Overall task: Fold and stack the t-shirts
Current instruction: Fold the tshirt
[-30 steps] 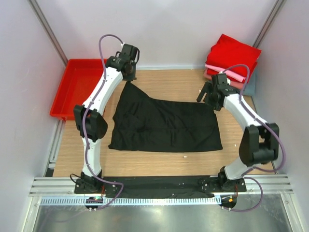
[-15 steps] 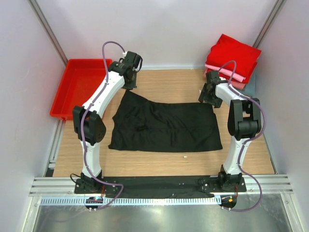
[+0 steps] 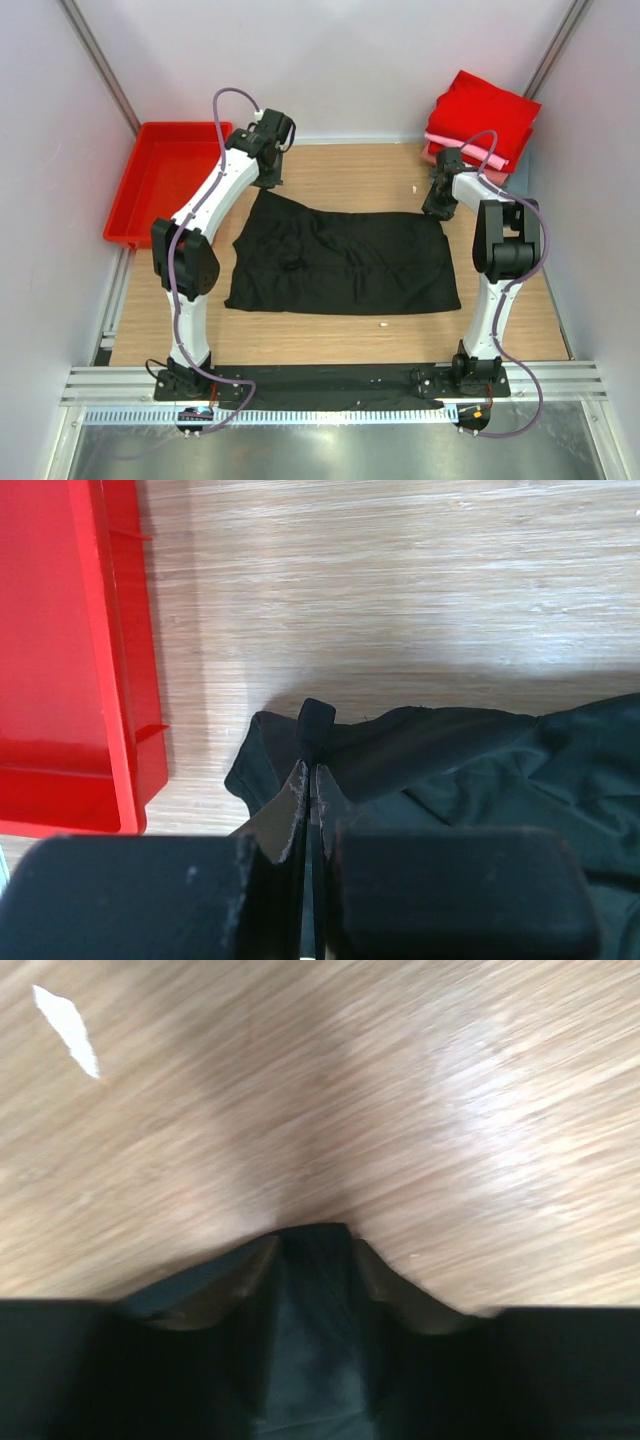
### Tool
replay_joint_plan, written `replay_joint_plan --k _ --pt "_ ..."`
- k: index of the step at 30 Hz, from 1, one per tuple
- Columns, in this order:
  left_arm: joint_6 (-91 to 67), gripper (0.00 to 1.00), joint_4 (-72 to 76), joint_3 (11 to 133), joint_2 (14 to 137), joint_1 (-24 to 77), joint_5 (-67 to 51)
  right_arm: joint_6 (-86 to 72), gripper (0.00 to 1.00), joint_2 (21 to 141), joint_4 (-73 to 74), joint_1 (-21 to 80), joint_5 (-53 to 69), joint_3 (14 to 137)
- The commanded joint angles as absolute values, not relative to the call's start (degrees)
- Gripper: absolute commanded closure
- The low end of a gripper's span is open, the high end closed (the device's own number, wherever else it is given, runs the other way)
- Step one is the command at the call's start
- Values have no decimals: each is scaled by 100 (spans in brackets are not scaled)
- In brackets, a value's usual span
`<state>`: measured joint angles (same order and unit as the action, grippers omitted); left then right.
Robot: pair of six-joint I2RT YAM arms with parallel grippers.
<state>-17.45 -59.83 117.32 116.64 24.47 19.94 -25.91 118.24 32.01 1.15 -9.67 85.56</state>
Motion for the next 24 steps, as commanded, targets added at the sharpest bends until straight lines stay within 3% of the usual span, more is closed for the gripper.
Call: replay_joint_plan --k 1,6,14,19,24 --pt "-1723 100 -5924 11742 11601 2443 2153 -2724 65 11883 2875 141 -545 8491" --pt "-1731 100 -5907 11751 11602 2408 2145 -2716 99 11830 2725 141 -422 8349" --pt "-1688 100 -5950 11909 11479 2452 2311 -2558 99 11172 2953 132 -791 8781" --pt "-1801 100 -6223 11796 11373 2584 2390 -2566 99 10407 2716 141 -765 8175" --pt "-2047 100 -5986 10847 10681 2628 2426 -2558 99 9845 2654 132 -747 7595"
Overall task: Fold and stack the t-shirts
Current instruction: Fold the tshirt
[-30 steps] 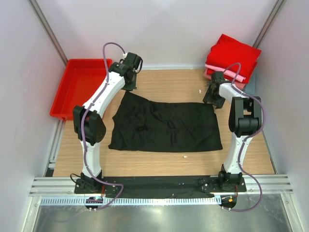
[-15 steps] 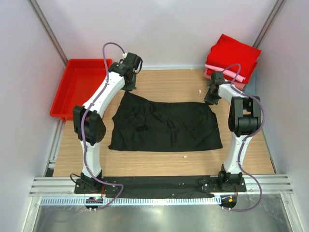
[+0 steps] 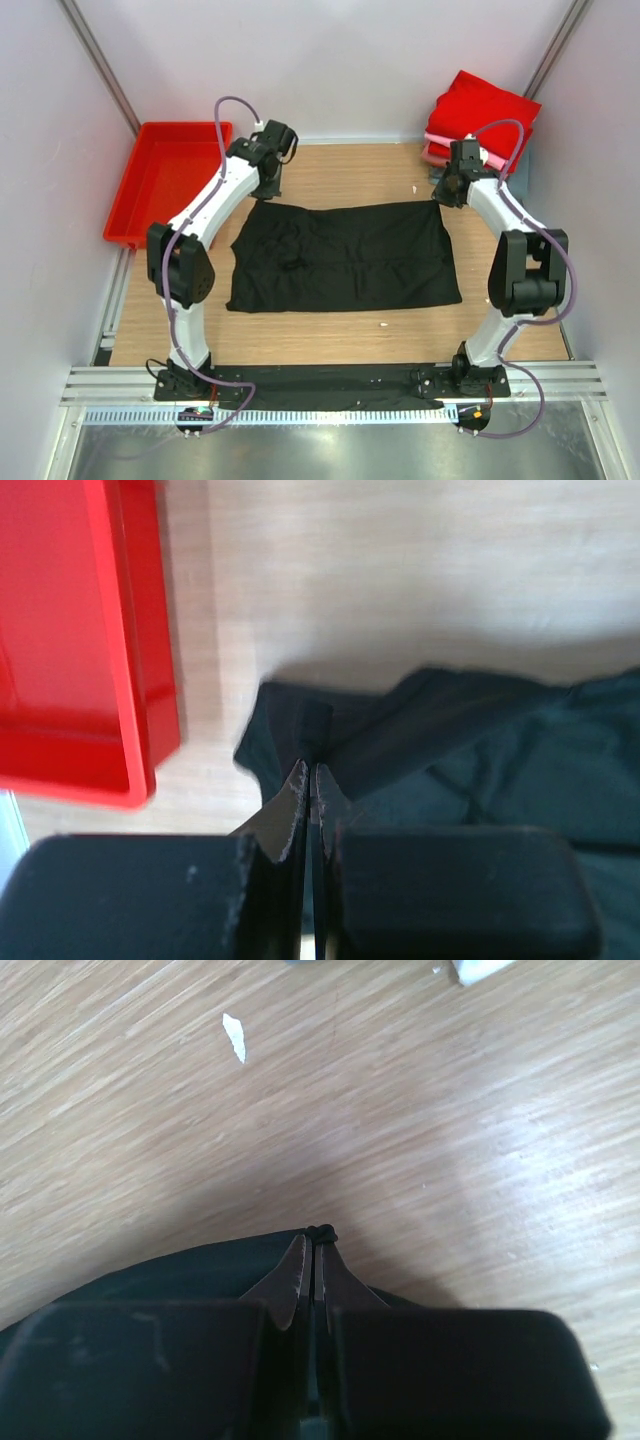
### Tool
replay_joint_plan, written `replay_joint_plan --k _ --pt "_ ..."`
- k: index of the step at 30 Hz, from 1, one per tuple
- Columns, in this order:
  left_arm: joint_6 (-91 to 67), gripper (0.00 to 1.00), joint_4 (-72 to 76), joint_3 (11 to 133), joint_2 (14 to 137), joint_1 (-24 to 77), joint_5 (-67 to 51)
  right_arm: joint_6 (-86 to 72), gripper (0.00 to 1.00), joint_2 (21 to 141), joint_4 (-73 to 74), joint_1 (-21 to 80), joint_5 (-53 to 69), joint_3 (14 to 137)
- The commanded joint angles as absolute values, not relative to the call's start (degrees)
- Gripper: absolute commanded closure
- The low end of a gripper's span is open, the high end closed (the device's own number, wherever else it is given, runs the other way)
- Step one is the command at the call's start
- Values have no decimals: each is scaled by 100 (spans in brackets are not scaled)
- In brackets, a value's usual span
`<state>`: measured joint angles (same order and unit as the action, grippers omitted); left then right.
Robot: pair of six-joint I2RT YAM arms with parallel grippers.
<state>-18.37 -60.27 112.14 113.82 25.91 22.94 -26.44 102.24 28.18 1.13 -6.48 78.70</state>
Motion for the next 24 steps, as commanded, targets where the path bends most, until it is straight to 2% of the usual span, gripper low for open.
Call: replay_joint_plan --k 1,10,24 --pt "-2109 100 -5924 10698 10557 2637 2391 -2558 99 9774 2593 132 -756 7498" --pt "-2417 100 -5590 9002 9573 2768 2443 -2619 99 9431 2453 132 -1054 6671" --pt "-2865 100 -5405 7735 9088 2971 2505 -2733 99 8729 2408 141 -1292 6126"
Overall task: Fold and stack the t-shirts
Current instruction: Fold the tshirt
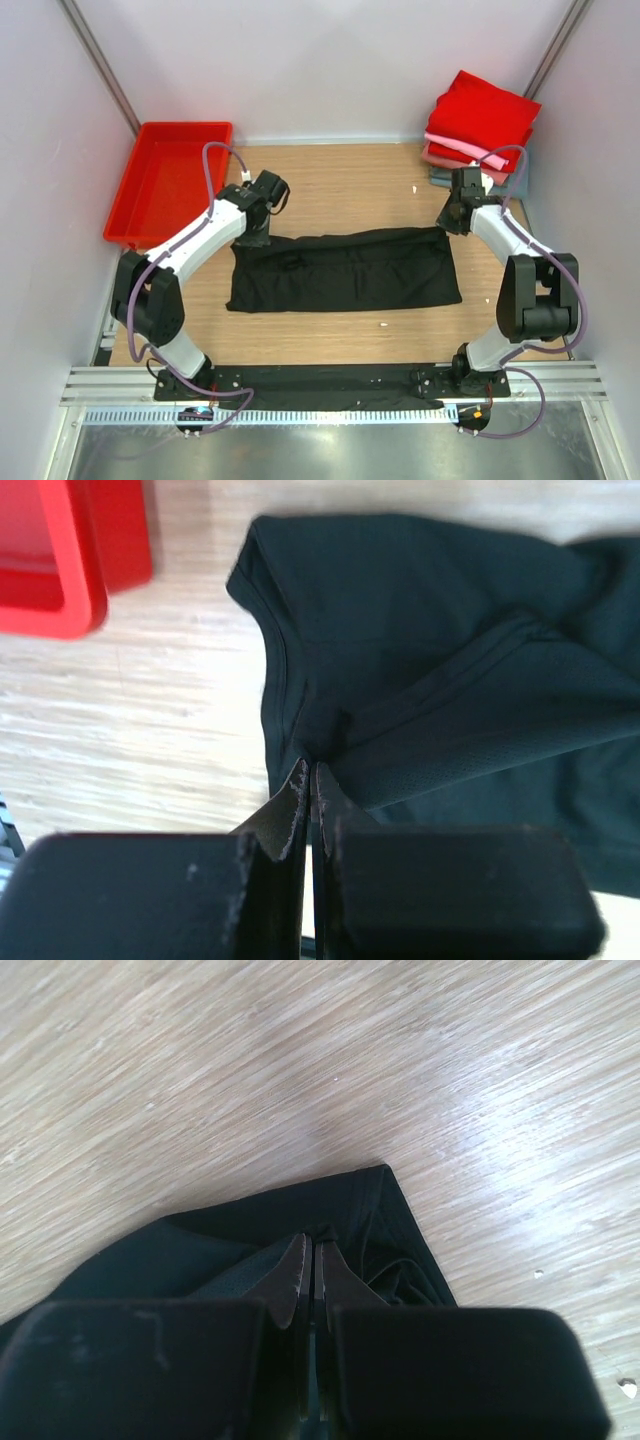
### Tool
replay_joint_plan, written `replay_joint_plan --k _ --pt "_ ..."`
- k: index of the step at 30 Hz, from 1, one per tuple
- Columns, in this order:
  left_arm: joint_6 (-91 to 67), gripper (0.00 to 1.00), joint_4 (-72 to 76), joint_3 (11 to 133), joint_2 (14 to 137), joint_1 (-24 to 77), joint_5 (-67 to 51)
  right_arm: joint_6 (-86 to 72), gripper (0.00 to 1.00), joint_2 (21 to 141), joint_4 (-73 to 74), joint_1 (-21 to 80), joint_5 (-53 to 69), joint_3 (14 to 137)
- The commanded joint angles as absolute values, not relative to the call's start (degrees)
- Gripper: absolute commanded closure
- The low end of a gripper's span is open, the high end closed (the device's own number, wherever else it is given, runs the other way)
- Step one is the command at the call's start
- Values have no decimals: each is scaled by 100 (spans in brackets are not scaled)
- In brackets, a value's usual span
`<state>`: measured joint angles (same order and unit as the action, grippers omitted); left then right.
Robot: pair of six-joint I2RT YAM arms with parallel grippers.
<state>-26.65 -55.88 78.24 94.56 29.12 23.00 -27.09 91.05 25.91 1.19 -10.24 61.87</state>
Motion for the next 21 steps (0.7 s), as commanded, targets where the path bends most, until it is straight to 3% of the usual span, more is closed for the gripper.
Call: replay_joint_plan --k 1,12,13,14,15,16,17,18,21 --pt "-2909 100 -5414 7656 9070 2988 2514 -2716 99 8684 2452 132 -1318 6091" --pt "-3216 98 -5897 7261 8956 3260 2812 -2883 97 8288 2496 132 -1563 5362" --pt "-3286 96 -6045 7190 8895 3296 2812 -2944 92 8279 2522 132 -1678 5327" --pt "-3409 93 -6125 7120 8842 3392 2804 -2979 76 8271 2592 123 -1835 5265" --pt "-3480 83 -6274 7050 8781 3445 2804 -3014 70 8244 2601 114 -1967 5239" --pt "-3550 75 -6345 6875 8606 3515 2778 -3049 57 8157 2619 71 -2108 5203" --pt "-3664 64 -6398 6803 8500 3611 2725 -3119 31 8113 2628 79 -2153 5203" --pt "-3717 47 -6459 6724 8395 3656 2672 -3155 24 8060 2619 70 -2188 5212" --pt "-3823 36 -6434 6531 7920 3718 2417 -3217 17 7823 2628 79 -2075 5300"
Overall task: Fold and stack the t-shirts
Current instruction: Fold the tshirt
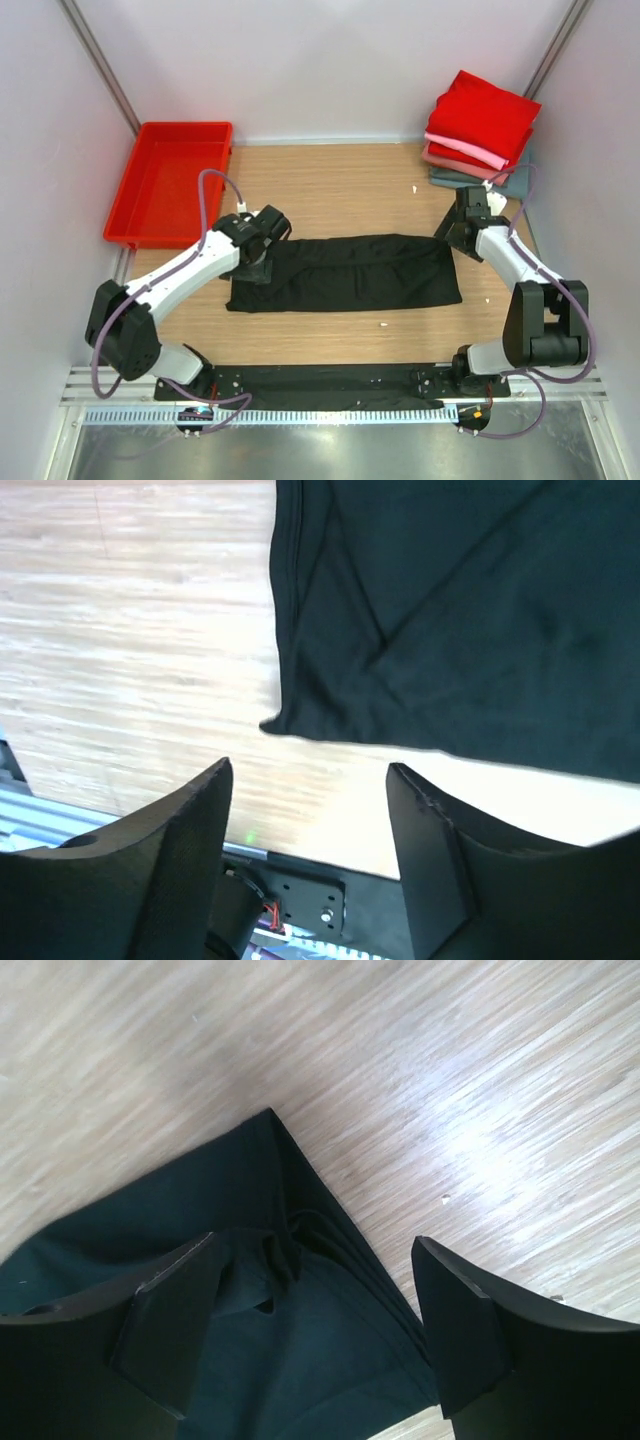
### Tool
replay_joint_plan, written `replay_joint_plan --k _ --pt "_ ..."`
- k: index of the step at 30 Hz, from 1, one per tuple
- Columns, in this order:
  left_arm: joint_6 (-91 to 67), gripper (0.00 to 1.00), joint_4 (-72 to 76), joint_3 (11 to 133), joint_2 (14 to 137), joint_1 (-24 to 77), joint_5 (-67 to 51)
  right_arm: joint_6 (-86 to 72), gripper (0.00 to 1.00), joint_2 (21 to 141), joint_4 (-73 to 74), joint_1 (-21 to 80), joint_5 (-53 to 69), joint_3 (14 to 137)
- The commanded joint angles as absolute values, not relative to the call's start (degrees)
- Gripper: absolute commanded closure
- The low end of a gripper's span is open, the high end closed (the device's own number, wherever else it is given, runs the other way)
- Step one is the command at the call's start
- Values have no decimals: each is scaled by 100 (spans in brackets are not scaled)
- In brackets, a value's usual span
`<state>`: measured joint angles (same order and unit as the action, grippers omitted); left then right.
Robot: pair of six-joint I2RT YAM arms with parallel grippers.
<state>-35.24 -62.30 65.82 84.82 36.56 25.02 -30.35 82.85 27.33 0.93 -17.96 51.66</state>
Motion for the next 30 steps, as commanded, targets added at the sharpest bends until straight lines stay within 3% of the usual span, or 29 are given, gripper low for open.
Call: replay_joint_plan --k 1,6,11,21,30 --pt "-3841 35 -6399 6452 7823 3718 2426 -3225 17 7709 2584 70 -1857 5309" --pt "-4068 35 -5751 6258 7813 3718 2505 -3138 22 7646 2005 219 -872 5186" --pt "-4315 40 -4722 5863 8296 3718 2225 -2892 33 8374 1749 597 -72 5168" --pt "-4307 45 -4043 6073 10018 3709 2311 -3199 41 9123 1521 1599 -440 4659" --pt "-3578 46 -4710 8469 12162 3121 2619 -4384 42 8676 1608 3083 -141 3474"
